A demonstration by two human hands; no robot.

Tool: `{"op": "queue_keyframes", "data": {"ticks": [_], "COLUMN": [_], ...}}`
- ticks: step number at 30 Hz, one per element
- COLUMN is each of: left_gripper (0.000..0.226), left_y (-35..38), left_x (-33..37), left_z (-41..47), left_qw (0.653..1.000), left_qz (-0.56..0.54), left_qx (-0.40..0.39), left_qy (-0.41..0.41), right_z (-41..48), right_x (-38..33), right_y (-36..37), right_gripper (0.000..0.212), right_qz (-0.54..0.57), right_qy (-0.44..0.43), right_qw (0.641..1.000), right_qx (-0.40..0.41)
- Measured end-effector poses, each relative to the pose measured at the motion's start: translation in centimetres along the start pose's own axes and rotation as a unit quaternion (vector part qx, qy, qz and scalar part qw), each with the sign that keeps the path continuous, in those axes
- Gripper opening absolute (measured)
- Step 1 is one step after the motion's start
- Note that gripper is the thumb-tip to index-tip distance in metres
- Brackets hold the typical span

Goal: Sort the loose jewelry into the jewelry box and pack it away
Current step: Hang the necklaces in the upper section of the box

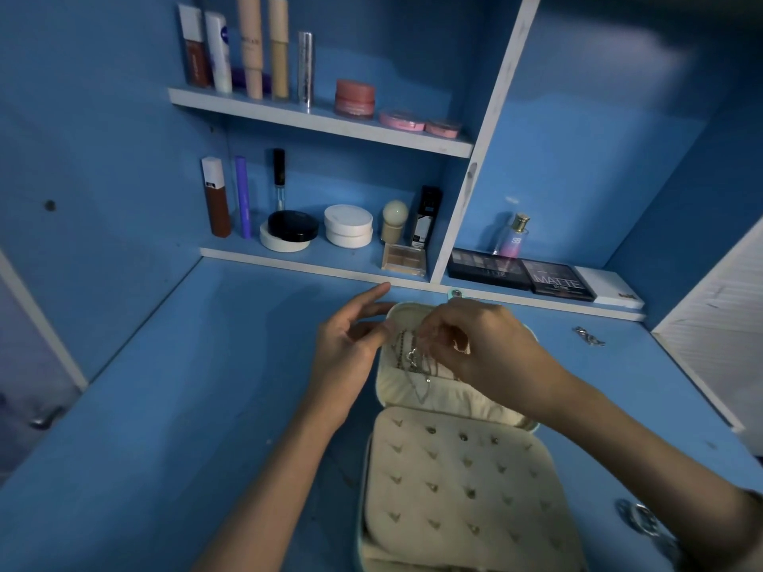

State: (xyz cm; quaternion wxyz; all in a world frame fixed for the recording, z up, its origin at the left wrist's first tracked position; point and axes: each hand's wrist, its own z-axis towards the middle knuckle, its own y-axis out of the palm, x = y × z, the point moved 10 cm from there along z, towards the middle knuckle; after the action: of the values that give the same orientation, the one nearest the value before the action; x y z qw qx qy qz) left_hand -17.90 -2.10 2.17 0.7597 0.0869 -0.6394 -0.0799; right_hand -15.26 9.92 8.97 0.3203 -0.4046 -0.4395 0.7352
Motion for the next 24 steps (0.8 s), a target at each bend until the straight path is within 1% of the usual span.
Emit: {"op": "queue_keyframes", "data": {"ticks": [2, 4, 7, 9, 12, 15, 18, 21, 24], "left_gripper": [0.043, 0.043, 0.041, 0.041, 0.041, 0.041, 0.041, 0.041, 0.041], "left_y": [0.1, 0.0, 0.1, 0.1, 0.1, 0.0, 0.0, 0.0, -0.1], "left_x": [0.1, 0.1, 0.1, 0.1, 0.1, 0.0, 0.0, 0.0, 0.1], "left_z": [0.0, 0.1, 0.0, 0.0, 0.0, 0.0, 0.0, 0.0, 0.0], "left_qw": [1.000, 1.000, 1.000, 1.000, 1.000, 1.000, 1.000, 1.000, 1.000], "left_qz": [-0.002, -0.002, 0.005, 0.004, 0.003, 0.006, 0.011, 0.013, 0.015], "left_qx": [-0.003, -0.004, -0.007, -0.007, -0.006, -0.006, -0.005, -0.004, -0.003], "left_qy": [0.000, 0.000, 0.001, 0.001, 0.001, 0.000, 0.001, 0.001, 0.003], "right_z": [-0.7, -1.4, -1.9, -2.0, -1.9, -1.9, -2.2, -2.2, -2.2], "right_x": [0.0, -0.3, -0.6, -0.6, -0.3, -0.3, -0.3, -0.1, 0.1], "right_y": [0.3, 0.8, 1.4, 1.7, 2.2, 2.1, 2.1, 2.5, 2.9], "right_gripper": [0.006, 0.010, 0.015, 0.015, 0.009, 0.003, 0.006, 0.009, 0.013], "right_qz": [-0.045, -0.082, -0.103, -0.105, -0.095, -0.044, 0.011, 0.012, 0.005], "right_qy": [0.004, -0.003, -0.004, -0.003, 0.007, 0.026, 0.047, 0.054, 0.051], "right_qw": [0.999, 0.996, 0.992, 0.991, 0.990, 0.993, 0.991, 0.988, 0.988], "right_qx": [-0.016, -0.040, -0.073, -0.082, -0.100, -0.106, -0.124, -0.144, -0.144]}}
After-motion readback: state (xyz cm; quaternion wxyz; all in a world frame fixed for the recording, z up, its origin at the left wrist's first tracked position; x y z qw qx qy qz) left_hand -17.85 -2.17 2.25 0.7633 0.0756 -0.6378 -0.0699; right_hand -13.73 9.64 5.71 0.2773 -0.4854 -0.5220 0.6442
